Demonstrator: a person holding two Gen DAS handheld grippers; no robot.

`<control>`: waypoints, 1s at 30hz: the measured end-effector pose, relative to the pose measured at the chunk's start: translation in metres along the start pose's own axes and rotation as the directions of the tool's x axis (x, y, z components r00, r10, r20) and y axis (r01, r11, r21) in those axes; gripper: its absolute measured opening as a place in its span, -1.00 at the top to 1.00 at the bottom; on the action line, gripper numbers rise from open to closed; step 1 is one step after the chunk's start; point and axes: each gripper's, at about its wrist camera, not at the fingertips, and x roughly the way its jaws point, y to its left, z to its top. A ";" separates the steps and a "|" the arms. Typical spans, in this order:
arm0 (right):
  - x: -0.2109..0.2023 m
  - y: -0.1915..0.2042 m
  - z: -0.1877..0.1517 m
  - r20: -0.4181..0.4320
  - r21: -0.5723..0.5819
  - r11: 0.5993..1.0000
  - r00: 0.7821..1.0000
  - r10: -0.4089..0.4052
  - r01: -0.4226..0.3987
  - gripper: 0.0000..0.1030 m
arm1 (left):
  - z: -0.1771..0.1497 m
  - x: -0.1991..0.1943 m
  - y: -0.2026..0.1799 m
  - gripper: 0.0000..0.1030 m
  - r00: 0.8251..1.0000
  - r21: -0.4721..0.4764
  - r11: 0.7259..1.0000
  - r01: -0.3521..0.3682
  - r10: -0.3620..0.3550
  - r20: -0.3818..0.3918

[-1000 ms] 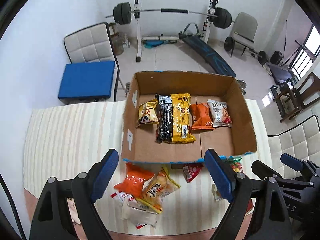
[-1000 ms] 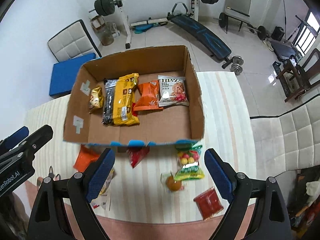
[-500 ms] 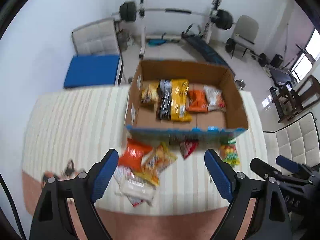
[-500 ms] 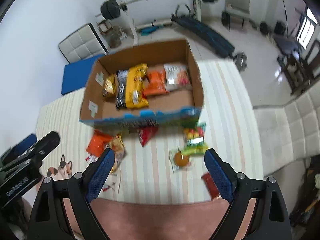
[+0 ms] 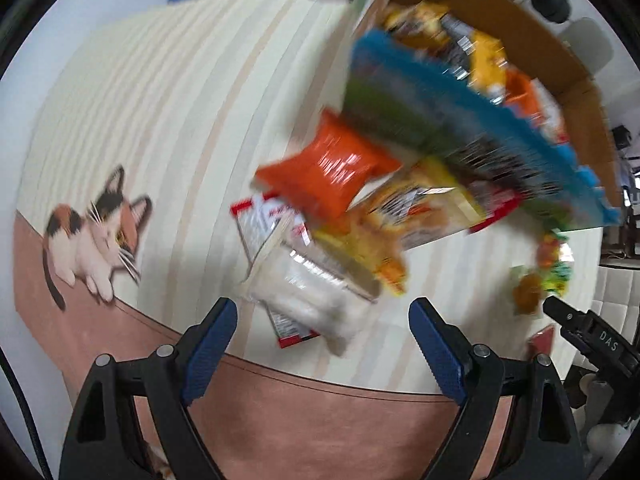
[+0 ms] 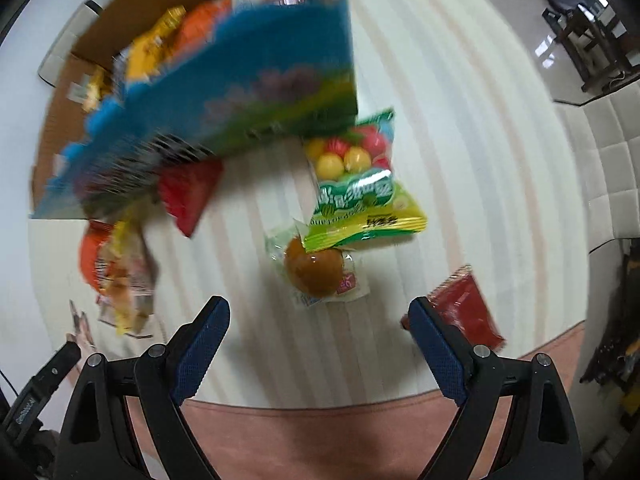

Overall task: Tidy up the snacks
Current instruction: 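Move both tools back over the remaining snacks on the table, then grasp the white bread packet with the left tool while the right tool grasps the egg snack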

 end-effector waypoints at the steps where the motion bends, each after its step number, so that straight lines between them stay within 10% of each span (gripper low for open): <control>1: 0.007 0.001 0.001 -0.008 -0.003 1.000 1.000 -0.010 0.010 -0.80 | 0.001 0.007 0.005 -0.71 1.000 -0.017 1.000 0.005 -0.006 -0.029; 13: 0.047 0.005 0.016 -0.047 0.009 0.998 0.997 -0.054 0.055 -0.47 | 0.004 0.081 0.063 -0.71 0.951 -0.507 0.851 0.140 -0.258 -0.171; 23: 0.057 0.027 0.019 -0.050 -0.056 0.995 0.995 -0.086 0.084 -0.27 | -0.007 0.068 0.026 -0.39 0.991 -0.206 0.978 0.017 -0.044 -0.127; 30: 0.059 0.031 -0.003 -0.093 -0.116 0.990 0.992 -0.086 0.075 0.00 | -0.026 0.058 -0.009 -0.39 0.994 0.085 0.995 -0.057 0.064 -0.092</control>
